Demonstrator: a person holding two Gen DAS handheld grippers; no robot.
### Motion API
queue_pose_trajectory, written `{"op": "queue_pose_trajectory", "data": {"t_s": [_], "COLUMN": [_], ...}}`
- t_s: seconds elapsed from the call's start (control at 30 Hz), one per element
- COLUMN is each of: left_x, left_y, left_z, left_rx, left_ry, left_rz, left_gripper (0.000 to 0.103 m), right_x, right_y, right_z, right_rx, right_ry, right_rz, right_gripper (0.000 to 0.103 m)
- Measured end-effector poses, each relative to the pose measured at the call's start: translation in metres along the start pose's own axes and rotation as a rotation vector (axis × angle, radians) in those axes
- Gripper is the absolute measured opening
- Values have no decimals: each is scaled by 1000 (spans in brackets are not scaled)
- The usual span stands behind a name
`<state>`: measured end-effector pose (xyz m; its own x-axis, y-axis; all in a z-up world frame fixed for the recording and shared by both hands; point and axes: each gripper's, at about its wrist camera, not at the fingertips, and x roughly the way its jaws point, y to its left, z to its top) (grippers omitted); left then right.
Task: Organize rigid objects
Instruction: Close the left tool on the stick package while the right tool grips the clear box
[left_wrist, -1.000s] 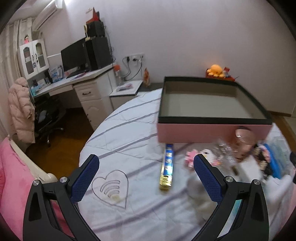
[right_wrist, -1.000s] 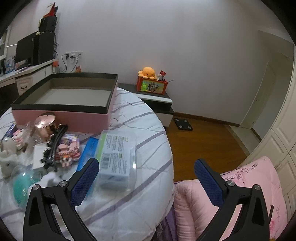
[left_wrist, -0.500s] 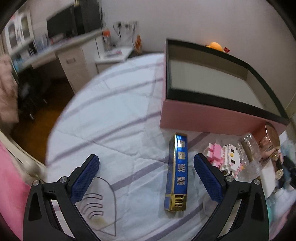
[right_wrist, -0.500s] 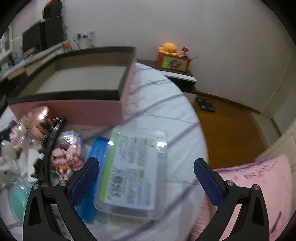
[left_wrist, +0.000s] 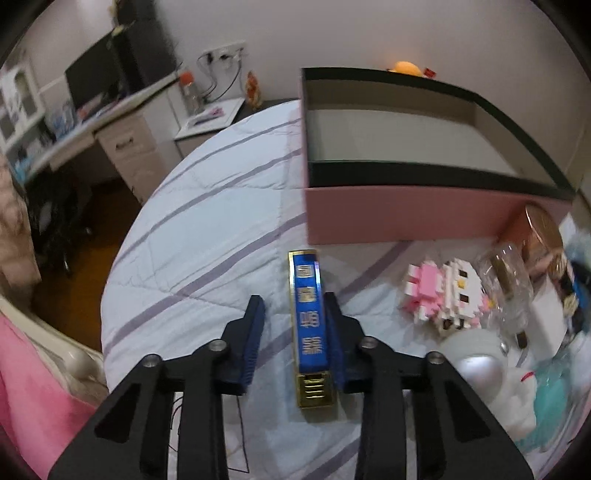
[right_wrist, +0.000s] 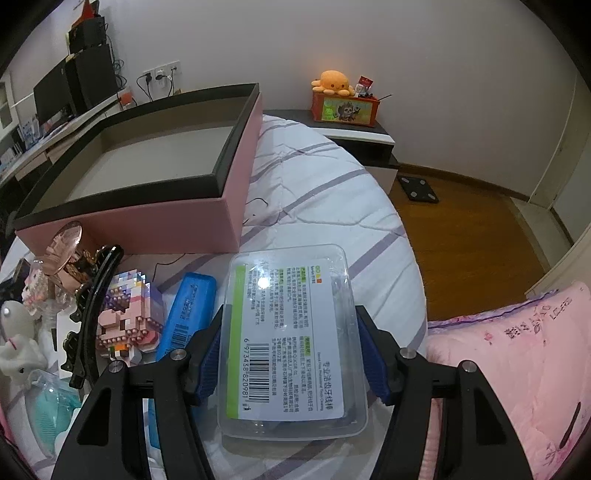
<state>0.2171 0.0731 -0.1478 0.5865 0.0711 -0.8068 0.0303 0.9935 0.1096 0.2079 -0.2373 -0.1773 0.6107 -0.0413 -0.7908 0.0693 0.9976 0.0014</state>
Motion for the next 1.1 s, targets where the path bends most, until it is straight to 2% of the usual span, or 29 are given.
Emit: {"op": "queue_pose_trajectory", "data": {"t_s": [0.13, 0.23, 0.27, 0.3, 0.4, 0.63, 0.77, 0.93, 1.1], "left_x": [1, 1, 2, 1, 1, -4, -12, -38, -83], "left_y": [6, 14, 12, 10, 5, 6, 1, -6, -13], "left_z": [1, 0, 1, 1, 3, 3, -1, -4, 1], "left_rx": [-38, -79, -76, -70, -65, -83, -76, -70, -69], "left_ry": [-3, -4, -7, -7, -6, 16, 6, -43, -156], "left_rz": [-38, -73, -73, -68, -39, -46, -15, -30, -33], "left_gripper": [29, 25, 17, 15, 15, 15, 15, 15, 15], "right_x": [0, -1, -2, -3, -6, -17, -32, -62, -98], "right_y": [3, 4, 4, 3, 4, 2, 4, 10, 15], "right_z": [-1, -2, -3, -3, -5, -7, -6, -6, -5], "right_rx": [-5, -3, -2, -3, -3, 9, 7, 1, -7], "right_ry": [-9, -11, -10, -10, -11, -28, -68, -142, -232], "right_rz": [-16, -19, -17, -15, -7, -3, 2, 19, 41], "right_gripper": [64, 64, 64, 64, 64, 64, 64, 64, 64]}}
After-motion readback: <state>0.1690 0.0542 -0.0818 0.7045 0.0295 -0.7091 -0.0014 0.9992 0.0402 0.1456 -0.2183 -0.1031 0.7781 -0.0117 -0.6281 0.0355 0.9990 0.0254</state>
